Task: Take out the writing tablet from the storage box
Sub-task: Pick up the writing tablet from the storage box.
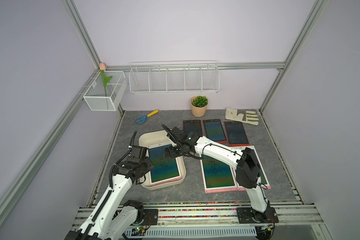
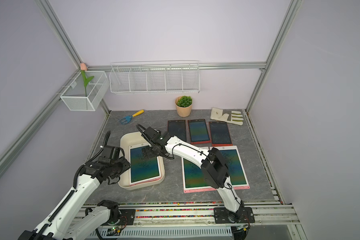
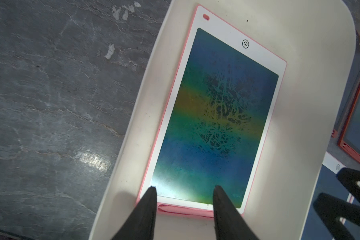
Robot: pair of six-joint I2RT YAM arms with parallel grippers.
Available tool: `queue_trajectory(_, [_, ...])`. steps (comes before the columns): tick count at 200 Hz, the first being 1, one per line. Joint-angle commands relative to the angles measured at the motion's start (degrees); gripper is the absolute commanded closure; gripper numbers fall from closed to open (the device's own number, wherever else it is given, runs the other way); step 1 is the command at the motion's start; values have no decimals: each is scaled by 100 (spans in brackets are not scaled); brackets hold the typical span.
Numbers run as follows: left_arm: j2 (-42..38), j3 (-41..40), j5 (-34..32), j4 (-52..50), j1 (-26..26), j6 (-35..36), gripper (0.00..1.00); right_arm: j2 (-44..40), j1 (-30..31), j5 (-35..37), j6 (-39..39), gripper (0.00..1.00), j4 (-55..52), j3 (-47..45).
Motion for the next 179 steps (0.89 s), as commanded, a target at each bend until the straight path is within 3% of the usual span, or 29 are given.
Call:
queue_trajectory(1, [58, -74, -172, -3, 182, 80, 54, 412, 42, 394, 66, 8, -569, 488])
queue_trajectory(61, [353, -241, -304, 266, 468, 89, 55, 1365, 40, 466, 15, 4, -989, 1620])
queue_trajectory(122, [324, -172, -645, 153, 645, 124, 48, 1683, 4, 727, 213, 0, -1166, 1850])
queue_trajectory(179, [673, -411, -728, 581, 823, 197, 44, 1924, -54, 793, 445, 3, -1102, 1843])
